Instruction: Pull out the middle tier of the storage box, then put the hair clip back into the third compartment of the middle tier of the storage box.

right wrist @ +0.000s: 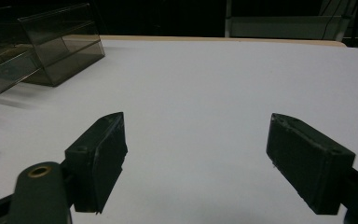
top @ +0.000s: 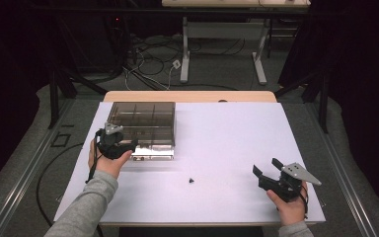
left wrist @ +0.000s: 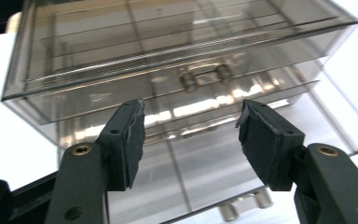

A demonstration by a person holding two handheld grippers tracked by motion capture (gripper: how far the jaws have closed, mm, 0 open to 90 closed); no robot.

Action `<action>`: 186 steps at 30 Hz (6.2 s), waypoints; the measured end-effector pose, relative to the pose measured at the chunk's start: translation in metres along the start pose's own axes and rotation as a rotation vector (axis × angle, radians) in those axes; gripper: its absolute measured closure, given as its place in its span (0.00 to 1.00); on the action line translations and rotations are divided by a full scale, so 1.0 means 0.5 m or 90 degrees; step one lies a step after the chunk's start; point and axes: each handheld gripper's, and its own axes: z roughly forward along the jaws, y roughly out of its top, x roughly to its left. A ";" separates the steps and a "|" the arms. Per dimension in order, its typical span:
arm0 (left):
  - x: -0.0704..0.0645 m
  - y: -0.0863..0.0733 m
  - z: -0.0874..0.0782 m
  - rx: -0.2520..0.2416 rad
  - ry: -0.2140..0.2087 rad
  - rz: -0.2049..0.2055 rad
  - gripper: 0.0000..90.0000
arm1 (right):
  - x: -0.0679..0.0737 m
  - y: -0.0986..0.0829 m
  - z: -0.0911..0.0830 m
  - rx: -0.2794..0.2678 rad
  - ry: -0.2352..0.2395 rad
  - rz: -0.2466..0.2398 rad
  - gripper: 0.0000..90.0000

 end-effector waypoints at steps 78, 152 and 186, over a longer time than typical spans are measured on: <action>-0.278 -0.054 0.033 -0.022 -0.268 0.143 0.17 | 0.001 0.001 -0.002 0.003 0.001 0.000 0.22; -0.334 -0.106 0.105 0.084 -0.285 0.232 0.78 | -0.001 -0.001 0.003 0.009 0.003 -0.003 0.22; -0.324 -0.113 0.106 0.100 -0.274 0.213 0.88 | 0.000 -0.001 0.003 0.011 0.002 -0.001 0.22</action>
